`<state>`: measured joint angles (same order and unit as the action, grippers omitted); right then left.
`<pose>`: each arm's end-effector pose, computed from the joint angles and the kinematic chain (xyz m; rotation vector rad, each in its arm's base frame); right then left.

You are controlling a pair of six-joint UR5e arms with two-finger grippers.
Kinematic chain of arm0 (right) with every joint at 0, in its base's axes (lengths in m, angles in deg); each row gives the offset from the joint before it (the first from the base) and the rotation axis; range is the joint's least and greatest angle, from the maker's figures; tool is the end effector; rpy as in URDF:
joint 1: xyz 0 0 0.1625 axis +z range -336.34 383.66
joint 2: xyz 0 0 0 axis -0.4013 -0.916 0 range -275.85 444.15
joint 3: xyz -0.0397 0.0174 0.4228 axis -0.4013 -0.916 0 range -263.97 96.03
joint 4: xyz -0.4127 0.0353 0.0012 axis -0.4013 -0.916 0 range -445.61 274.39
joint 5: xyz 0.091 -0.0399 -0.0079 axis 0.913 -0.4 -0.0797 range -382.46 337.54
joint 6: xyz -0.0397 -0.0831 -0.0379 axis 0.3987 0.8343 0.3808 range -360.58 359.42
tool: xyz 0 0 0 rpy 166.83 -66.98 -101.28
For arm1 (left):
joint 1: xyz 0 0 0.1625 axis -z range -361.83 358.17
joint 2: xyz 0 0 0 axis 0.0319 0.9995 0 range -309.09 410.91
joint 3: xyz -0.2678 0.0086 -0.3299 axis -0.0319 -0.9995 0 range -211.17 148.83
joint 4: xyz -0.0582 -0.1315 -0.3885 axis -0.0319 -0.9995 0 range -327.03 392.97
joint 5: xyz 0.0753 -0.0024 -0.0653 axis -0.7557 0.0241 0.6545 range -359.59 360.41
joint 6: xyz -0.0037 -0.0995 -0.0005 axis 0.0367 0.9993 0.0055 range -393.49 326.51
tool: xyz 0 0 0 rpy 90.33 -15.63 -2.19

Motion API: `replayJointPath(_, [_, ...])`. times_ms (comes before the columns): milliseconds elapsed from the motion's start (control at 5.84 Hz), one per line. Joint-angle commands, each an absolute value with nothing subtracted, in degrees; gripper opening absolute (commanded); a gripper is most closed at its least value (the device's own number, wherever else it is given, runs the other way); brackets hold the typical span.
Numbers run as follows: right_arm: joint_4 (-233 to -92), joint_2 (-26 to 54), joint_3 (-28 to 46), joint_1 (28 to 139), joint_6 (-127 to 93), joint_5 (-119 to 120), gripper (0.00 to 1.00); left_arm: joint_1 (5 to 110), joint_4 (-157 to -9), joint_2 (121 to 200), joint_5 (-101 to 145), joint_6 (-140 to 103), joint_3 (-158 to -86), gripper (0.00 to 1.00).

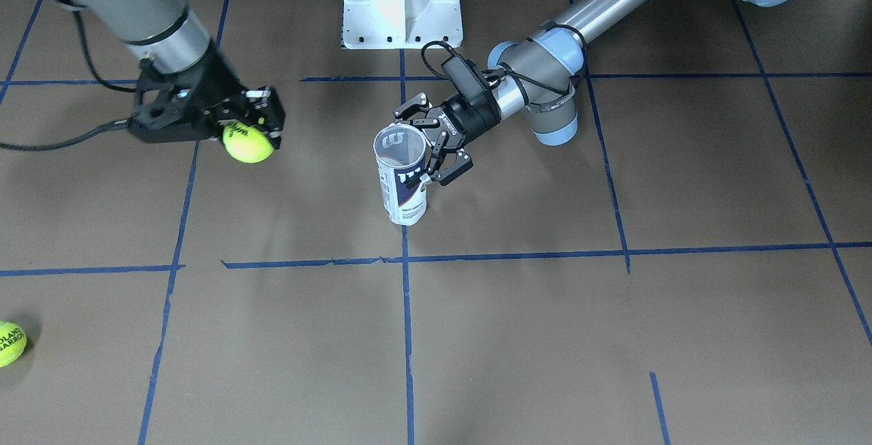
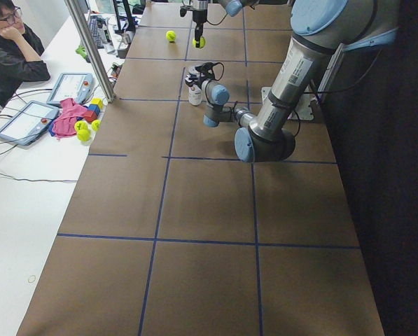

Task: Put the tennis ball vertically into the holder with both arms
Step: 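Carry the ball with the right gripper above the tube's open top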

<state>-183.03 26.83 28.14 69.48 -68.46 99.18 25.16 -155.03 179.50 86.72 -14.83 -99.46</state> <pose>-0.3499 -0.4764 0.1838 0.0186 -0.9571 0.1534 0.5502 -0.4369 0.2488 1.5630 1.2955 0.4286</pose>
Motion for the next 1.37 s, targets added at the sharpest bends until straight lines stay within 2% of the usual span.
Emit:
replayJointPath(0, [-188.67, 34.54, 27.74, 64.73, -76.15, 94.31, 0.04, 25.24, -155.03, 179.50, 86.72, -14.86, -99.46, 0.84])
replayJointPath(171, [-191.22, 37.19, 26.69, 62.61, -76.95, 92.09, 0.05, 25.15, -155.03, 179.50, 86.72, -14.86, -99.46, 0.84])
replayJointPath(514, [-191.34, 44.91, 17.76, 61.98, -78.80, 91.36, 0.07, 25.24, -155.03, 179.50, 86.72, -14.77, -99.46, 0.84])
replayJointPath(856, [-191.43, 48.62, 13.17, 61.98, -78.89, 91.36, 0.10, 25.15, -155.03, 179.50, 86.72, -14.77, -99.46, 0.84])
replayJointPath(1199, [-191.34, 49.87, 11.22, 61.80, -78.89, 91.36, 0.21, 25.15, -155.03, 179.41, 86.72, -14.86, -99.38, 0.84])
